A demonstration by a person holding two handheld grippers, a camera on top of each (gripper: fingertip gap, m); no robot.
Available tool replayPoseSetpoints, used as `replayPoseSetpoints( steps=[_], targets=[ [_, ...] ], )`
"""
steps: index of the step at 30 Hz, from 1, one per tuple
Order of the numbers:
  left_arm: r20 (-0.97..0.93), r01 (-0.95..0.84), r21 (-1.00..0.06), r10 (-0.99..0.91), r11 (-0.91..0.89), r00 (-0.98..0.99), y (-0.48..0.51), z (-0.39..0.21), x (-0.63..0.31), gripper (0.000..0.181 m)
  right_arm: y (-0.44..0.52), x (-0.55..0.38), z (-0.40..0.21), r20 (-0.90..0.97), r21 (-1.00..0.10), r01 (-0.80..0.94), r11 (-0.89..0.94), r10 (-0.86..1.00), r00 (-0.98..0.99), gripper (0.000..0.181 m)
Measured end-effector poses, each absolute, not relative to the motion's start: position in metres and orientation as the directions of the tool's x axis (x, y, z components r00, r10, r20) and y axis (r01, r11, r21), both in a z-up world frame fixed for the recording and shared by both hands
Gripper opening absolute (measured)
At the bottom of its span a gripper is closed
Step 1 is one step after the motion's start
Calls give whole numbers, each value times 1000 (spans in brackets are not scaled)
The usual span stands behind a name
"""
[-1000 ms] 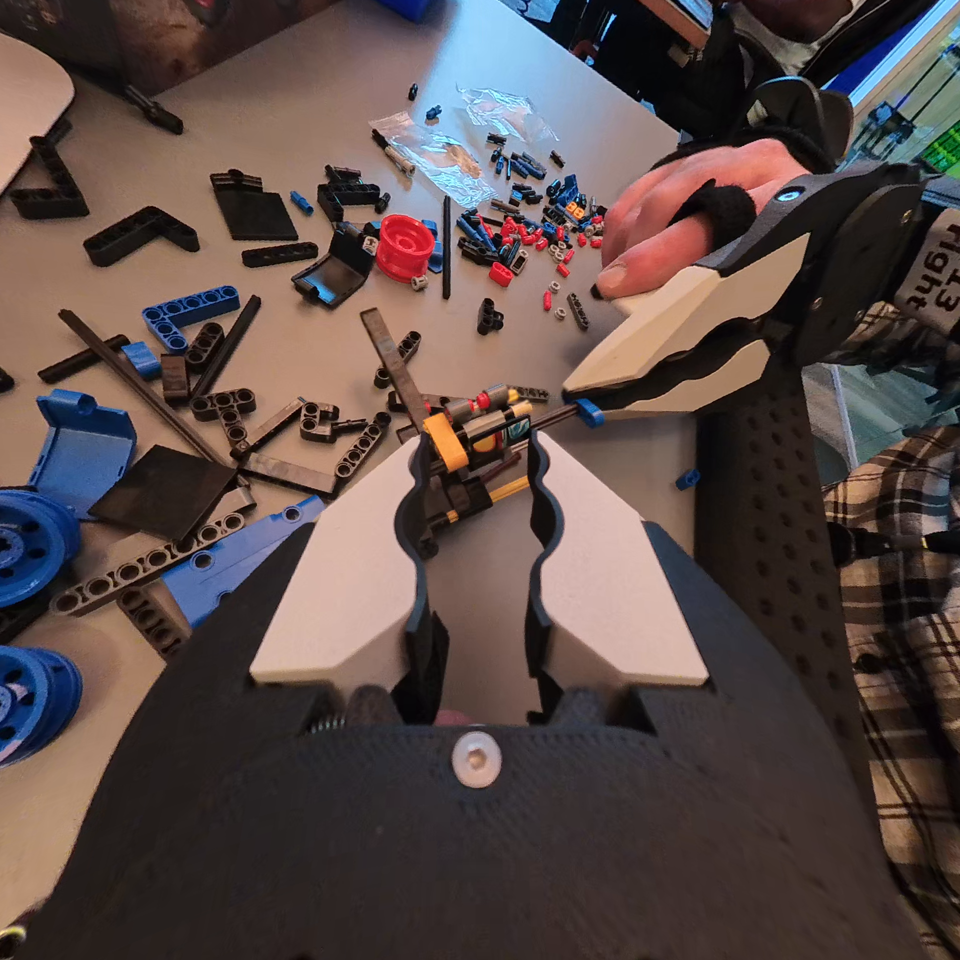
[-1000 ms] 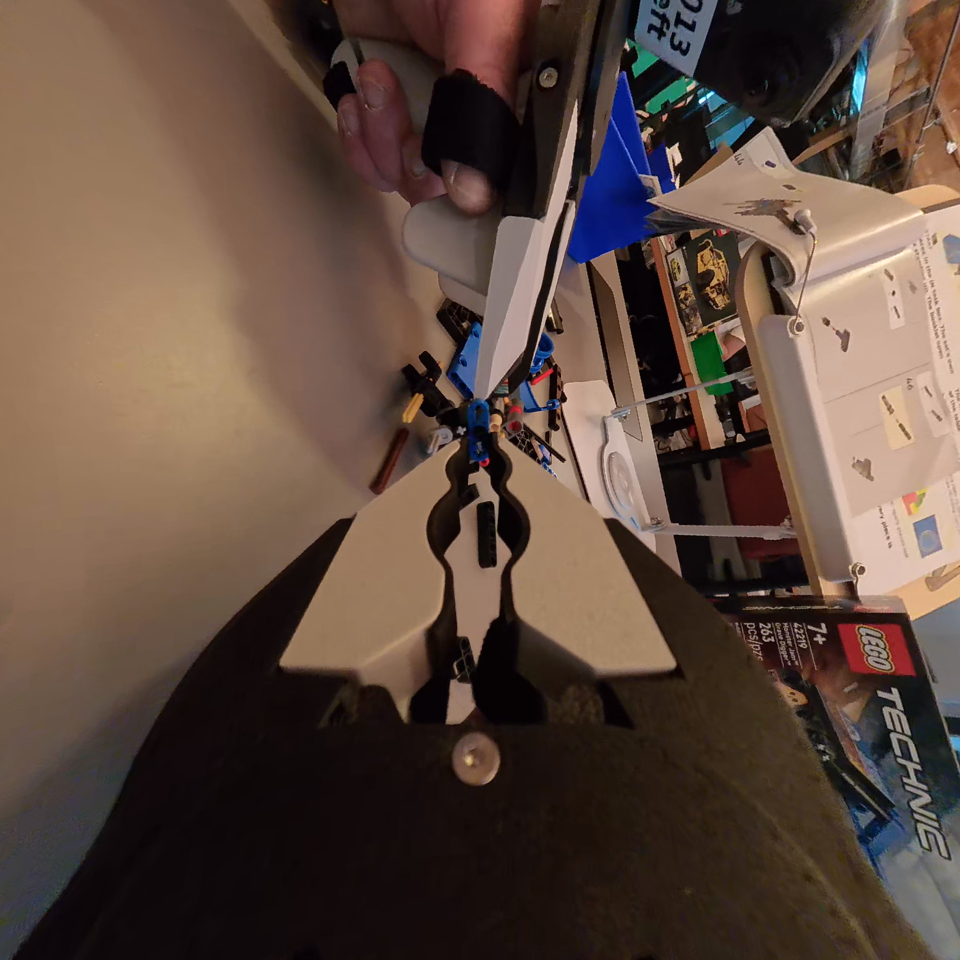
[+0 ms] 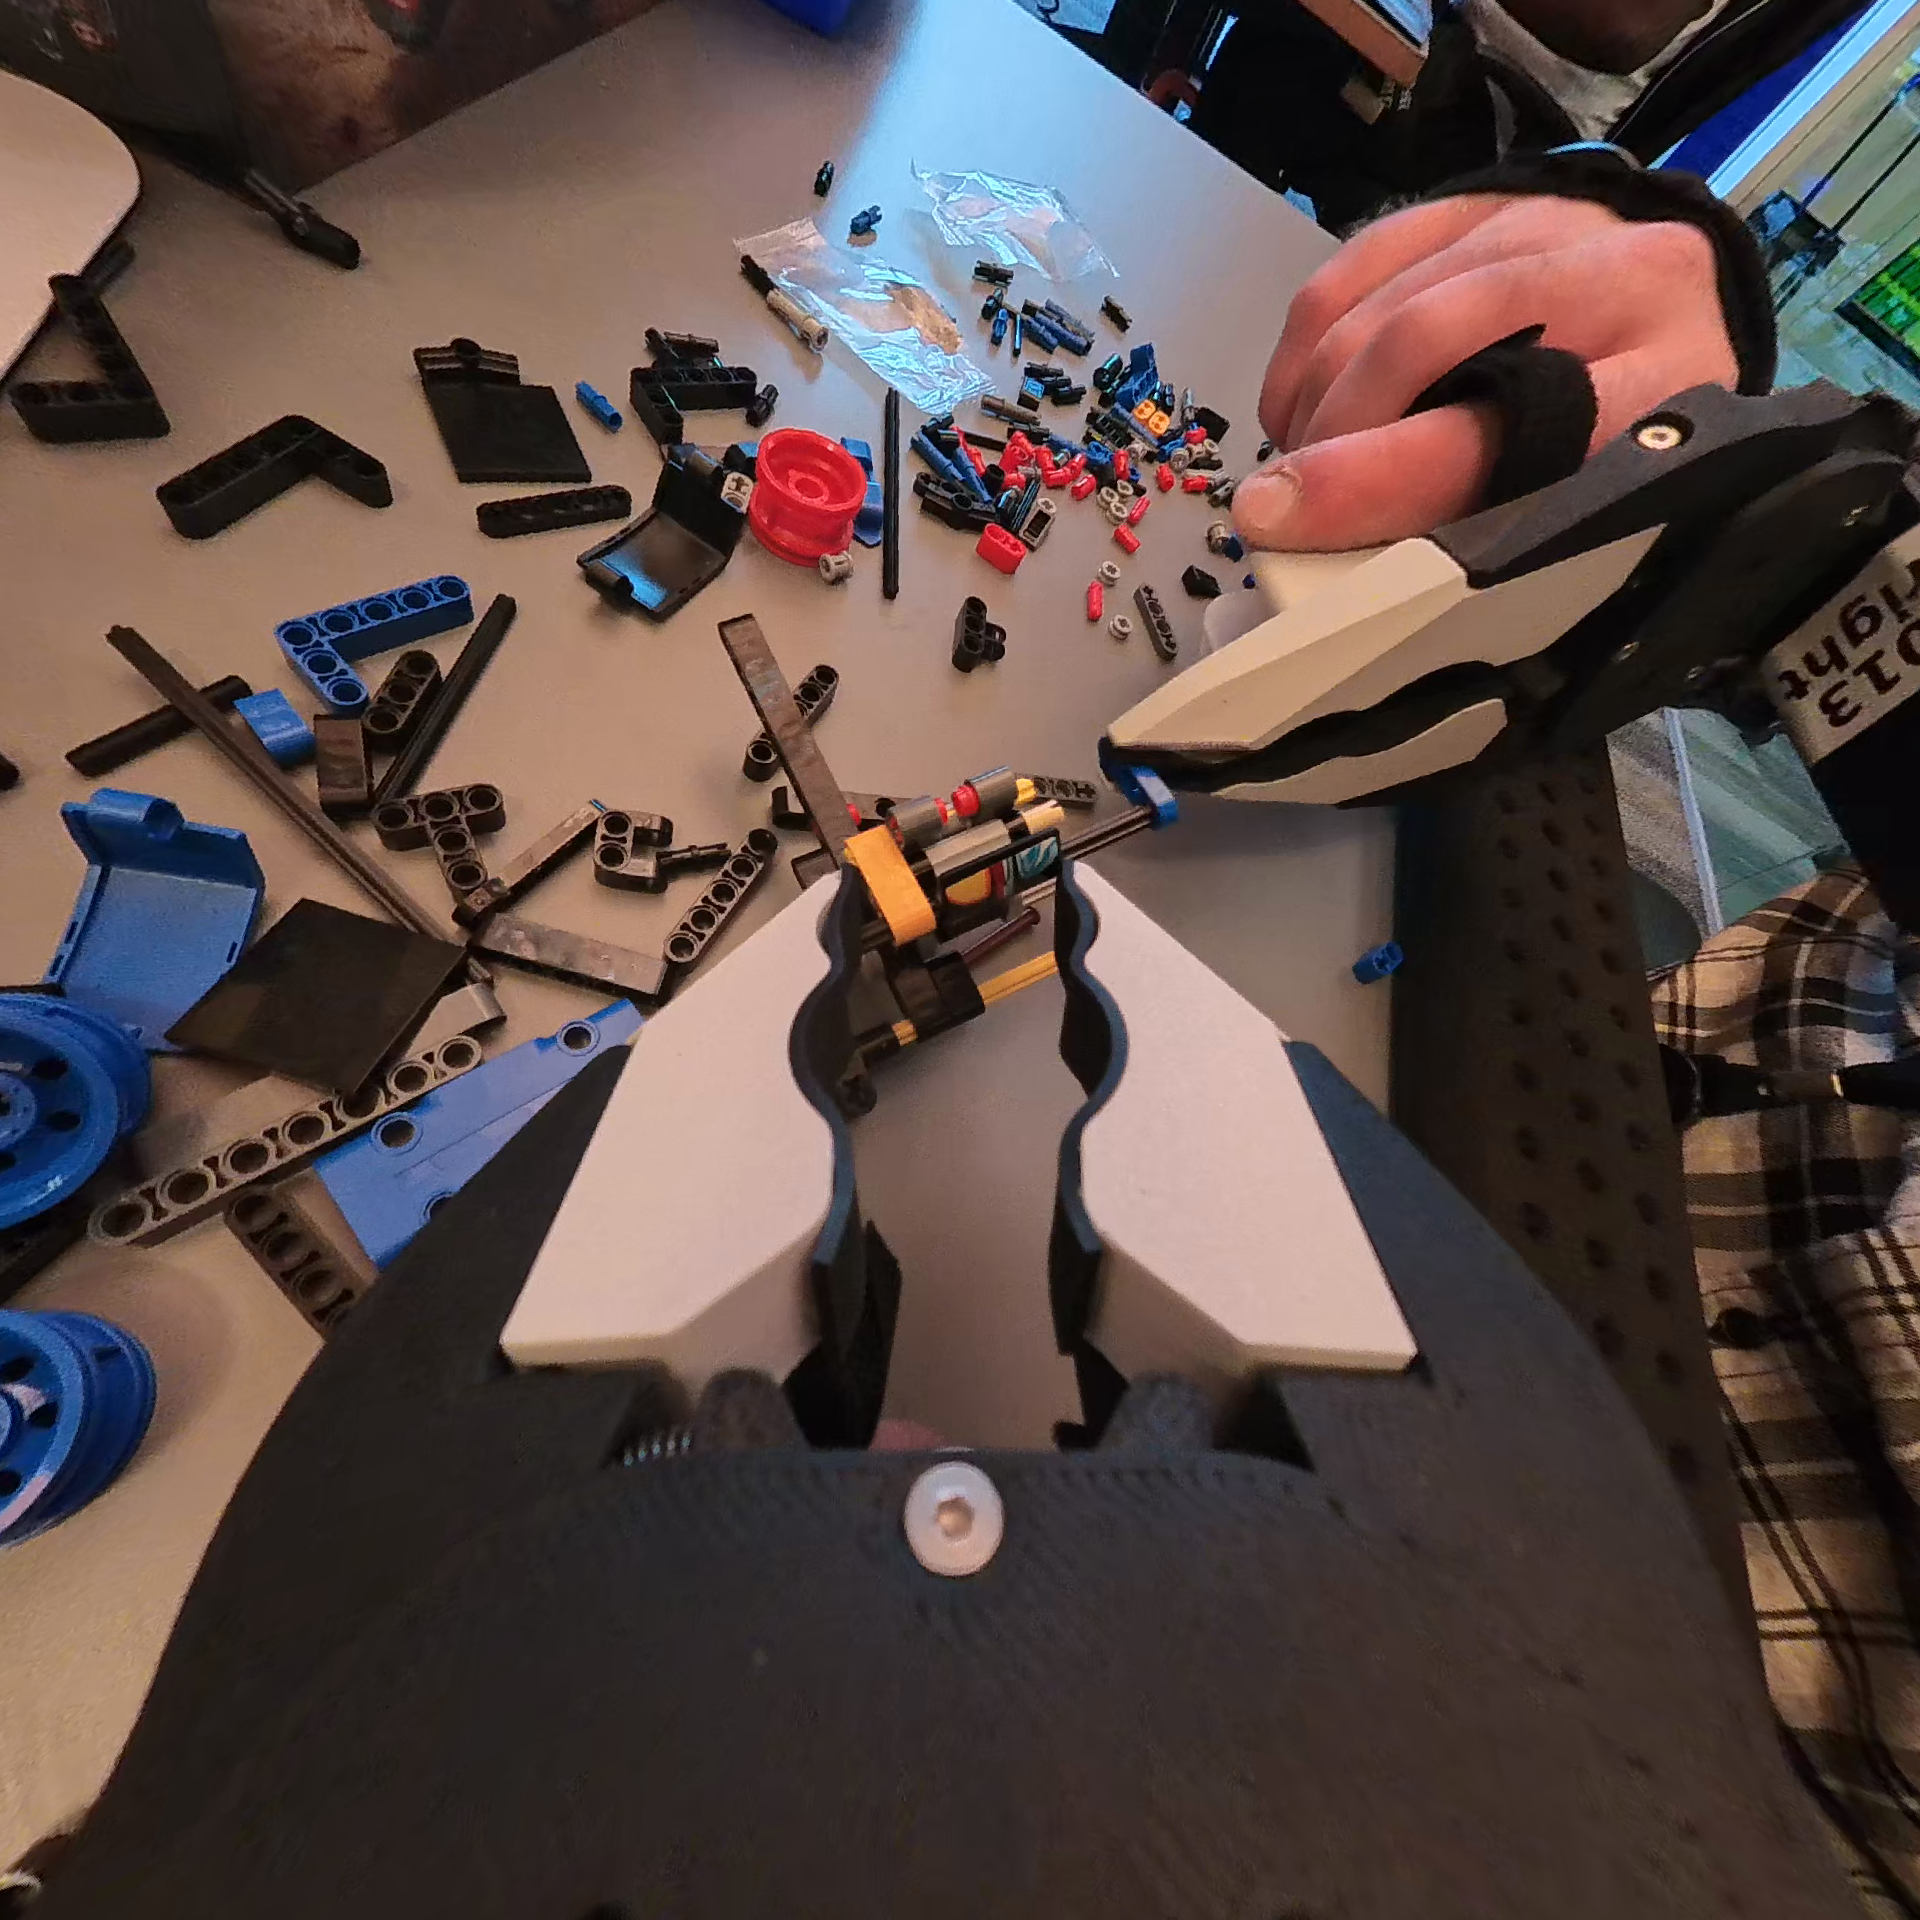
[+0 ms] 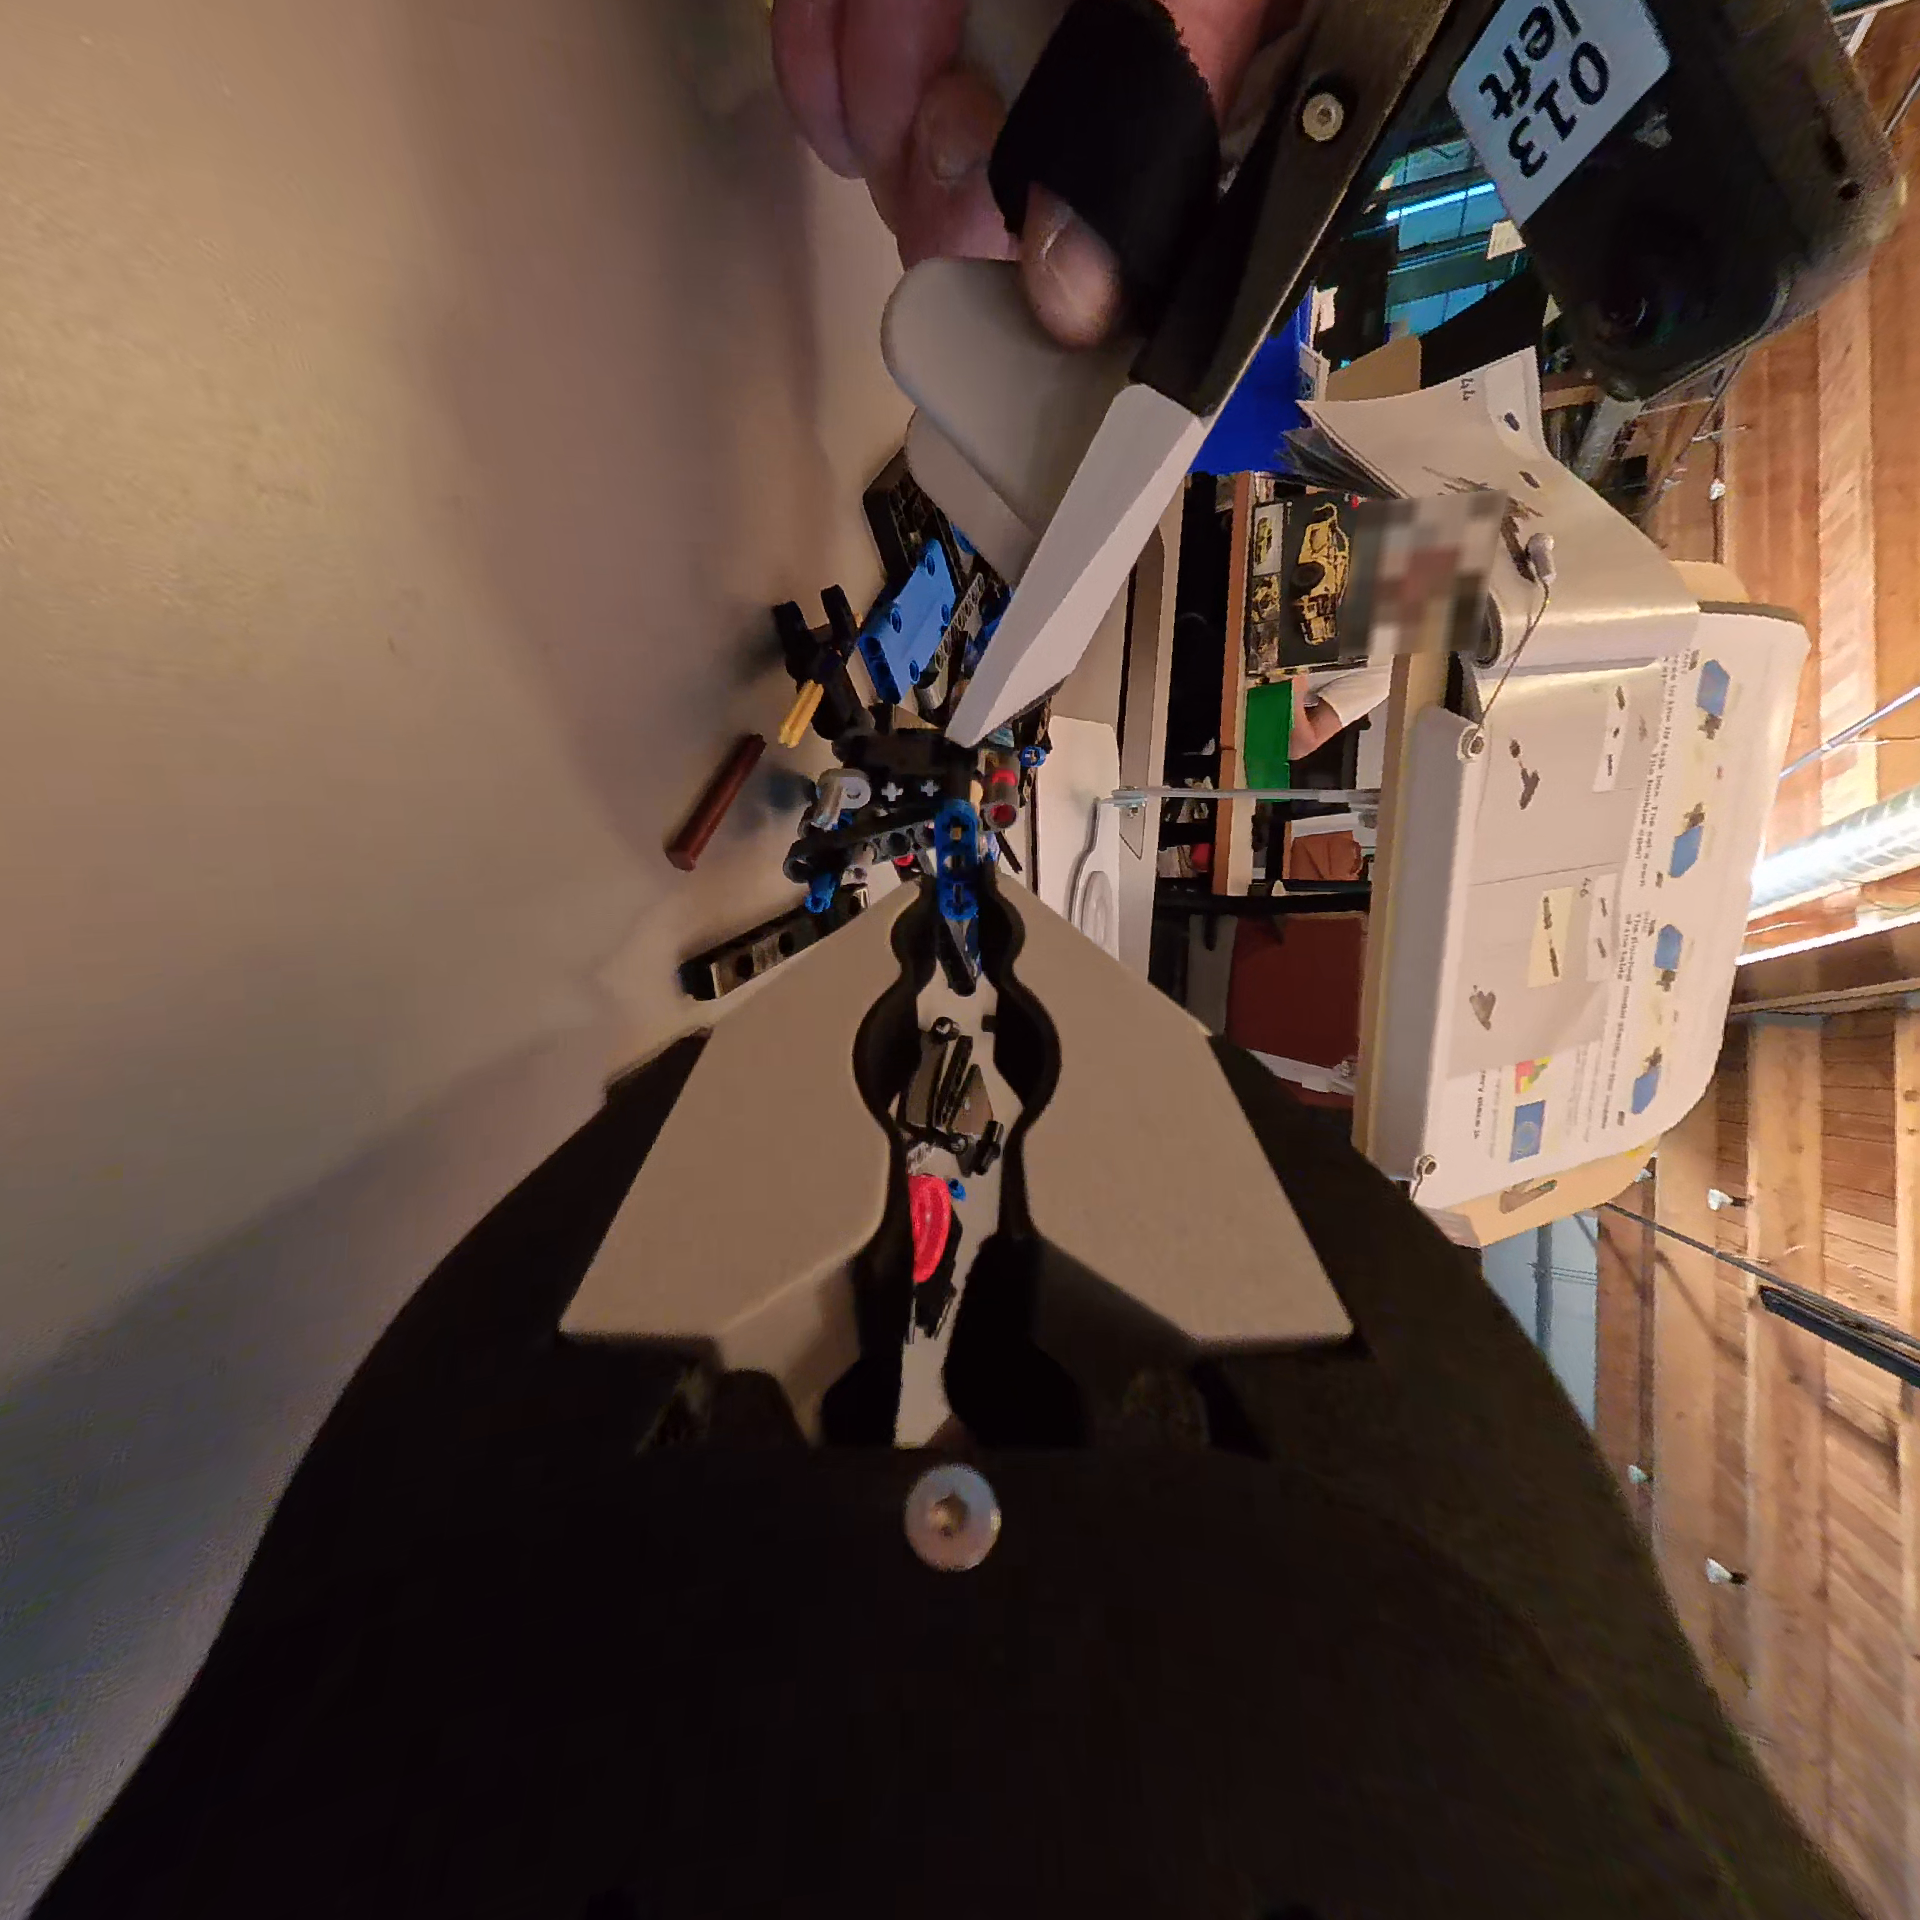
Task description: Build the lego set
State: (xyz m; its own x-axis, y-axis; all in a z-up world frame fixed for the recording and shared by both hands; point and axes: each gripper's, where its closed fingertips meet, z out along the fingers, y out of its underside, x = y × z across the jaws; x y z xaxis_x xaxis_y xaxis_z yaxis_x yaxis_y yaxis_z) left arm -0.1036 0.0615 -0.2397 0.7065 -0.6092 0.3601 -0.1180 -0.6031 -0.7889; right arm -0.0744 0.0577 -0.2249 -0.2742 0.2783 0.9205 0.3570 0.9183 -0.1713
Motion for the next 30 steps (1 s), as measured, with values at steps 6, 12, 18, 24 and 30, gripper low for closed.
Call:
replayPoseSetpoints(
  steps=[6, 12, 18, 24, 30],
  targets=[
    [355, -121, -789, -608, -602, 710, 62, -240, -103, 34, 59, -76, -226, 931, -124, 371, 920, 237, -277, 4],
    [350, -116, -790, -598, -602, 721, 64, -240, -102, 34, 61, -79, -227, 932, -106, 414, 904, 236, -276, 4],
    [293, -171, -792, -611, -586, 735, 61, -243, -91, 72, 62, -80, -230, 927, -119, 436, 892, 257, -272, 4],
    [201, -211, -795, -576, -569, 793, 64, -248, -86, 79, 60, -82, -236, 923, -120, 446, 887, 266, -280, 4],
    [138, -228, -799, -538, -556, 831, 70, -250, -91, 67, 60, -85, -235, 926, -131, 460, 878, 274, -261, 4]
  ],
)
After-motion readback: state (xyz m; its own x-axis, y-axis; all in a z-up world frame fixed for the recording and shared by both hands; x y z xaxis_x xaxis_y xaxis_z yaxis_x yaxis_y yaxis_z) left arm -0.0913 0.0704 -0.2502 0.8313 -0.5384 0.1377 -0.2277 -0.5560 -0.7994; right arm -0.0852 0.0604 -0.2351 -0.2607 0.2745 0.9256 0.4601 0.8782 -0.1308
